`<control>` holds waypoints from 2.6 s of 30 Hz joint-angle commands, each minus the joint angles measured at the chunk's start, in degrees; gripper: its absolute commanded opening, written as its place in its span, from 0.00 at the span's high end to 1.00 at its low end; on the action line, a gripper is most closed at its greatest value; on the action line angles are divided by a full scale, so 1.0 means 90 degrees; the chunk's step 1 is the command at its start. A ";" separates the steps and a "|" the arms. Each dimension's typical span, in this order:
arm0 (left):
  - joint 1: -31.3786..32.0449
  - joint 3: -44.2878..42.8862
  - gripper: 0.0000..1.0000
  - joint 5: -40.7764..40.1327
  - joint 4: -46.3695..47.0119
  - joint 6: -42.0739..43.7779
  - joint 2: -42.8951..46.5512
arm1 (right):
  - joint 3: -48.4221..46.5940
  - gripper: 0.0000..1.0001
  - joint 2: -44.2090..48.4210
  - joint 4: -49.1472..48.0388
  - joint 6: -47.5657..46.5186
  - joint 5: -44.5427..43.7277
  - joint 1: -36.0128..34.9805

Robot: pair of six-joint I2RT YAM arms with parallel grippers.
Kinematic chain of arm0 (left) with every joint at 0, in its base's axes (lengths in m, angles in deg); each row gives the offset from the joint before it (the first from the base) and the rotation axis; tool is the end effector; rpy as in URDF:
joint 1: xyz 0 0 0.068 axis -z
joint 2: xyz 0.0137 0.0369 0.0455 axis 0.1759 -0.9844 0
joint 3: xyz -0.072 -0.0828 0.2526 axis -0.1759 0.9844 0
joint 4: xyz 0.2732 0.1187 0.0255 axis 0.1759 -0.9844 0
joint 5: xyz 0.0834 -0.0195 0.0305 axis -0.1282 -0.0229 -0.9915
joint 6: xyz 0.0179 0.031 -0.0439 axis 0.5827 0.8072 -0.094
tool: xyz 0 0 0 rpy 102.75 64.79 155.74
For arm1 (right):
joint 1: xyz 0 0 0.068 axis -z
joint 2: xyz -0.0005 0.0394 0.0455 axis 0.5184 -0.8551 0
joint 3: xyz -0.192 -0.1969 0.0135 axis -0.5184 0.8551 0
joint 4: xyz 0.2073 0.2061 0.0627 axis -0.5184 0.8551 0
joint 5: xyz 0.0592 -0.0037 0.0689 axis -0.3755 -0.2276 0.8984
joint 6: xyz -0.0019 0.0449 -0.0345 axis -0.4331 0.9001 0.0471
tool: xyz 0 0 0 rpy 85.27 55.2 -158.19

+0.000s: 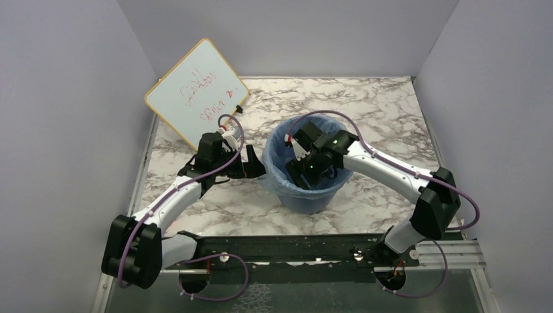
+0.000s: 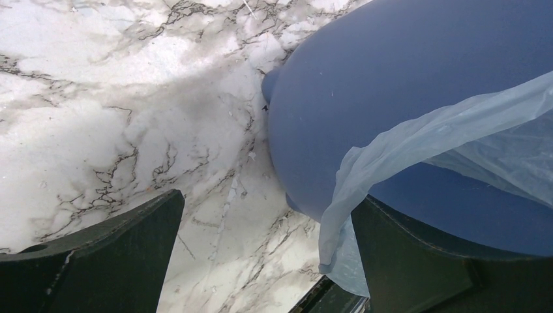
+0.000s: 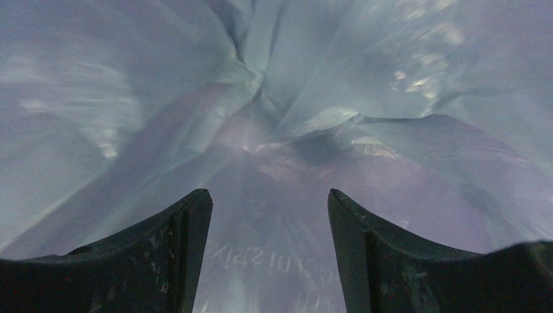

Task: Put the trash bags into the trash bin
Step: Place the trash bag in the trash bin.

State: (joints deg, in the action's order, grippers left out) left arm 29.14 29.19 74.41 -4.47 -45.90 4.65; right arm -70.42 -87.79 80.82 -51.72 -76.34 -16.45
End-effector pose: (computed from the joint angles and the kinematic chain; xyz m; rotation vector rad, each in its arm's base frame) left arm 0.2538 -0.1088 0.1969 0.1660 2.2910 -1.0176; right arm 0.2304 0.2607 0.2473 -0.9923 2.7297 0.3841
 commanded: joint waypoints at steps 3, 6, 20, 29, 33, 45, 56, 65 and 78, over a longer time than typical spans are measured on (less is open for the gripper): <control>0.0027 -0.0198 0.01 0.0064 -0.0023 0.0154 -0.0077 | 0.0641 0.30 -0.0659 0.0214 -0.0109 -0.0443 -0.0054; 0.0033 -0.0203 0.01 0.0044 -0.0015 0.0152 -0.0108 | 0.0804 0.30 -0.1074 -0.0080 -0.0128 -0.0379 -0.0053; 0.0028 -0.0211 0.01 0.0075 -0.0070 0.0183 -0.0089 | 0.0679 0.29 -0.1278 -0.0439 -0.0099 -0.0477 -0.0051; 0.0027 -0.0230 0.01 0.0111 -0.0047 0.0174 -0.0145 | 0.0344 0.28 -0.0514 -0.0196 0.0031 -0.0398 -0.0053; 0.0033 -0.0236 0.01 0.0114 -0.0044 0.0174 -0.0153 | 0.0167 0.28 -0.0382 -0.0110 0.0061 -0.0425 -0.0052; 0.0028 -0.0274 0.01 0.0086 -0.0076 0.0184 -0.0066 | -0.0969 0.26 0.0582 -0.0276 0.0161 -0.1447 -0.0049; 0.0028 -0.0247 0.01 -0.0013 -0.0137 0.0177 0.0075 | -0.2220 0.25 0.1539 -0.0198 0.0303 -0.2026 -0.0054; 0.0028 -0.0180 0.01 -0.0355 -0.0116 -0.0002 0.0312 | -0.0590 0.27 0.3428 -0.1936 0.0411 -0.5507 0.0059; 0.0027 0.0025 0.01 -0.1328 -0.0311 -0.0578 0.0953 | 0.1837 0.21 0.3676 -0.2284 0.1611 -0.0932 0.5114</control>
State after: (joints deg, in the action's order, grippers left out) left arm 29.27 28.49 67.68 -5.80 -49.18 10.03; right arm -62.77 -57.30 64.75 -43.89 -102.52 23.98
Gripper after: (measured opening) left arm 0.988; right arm 0.773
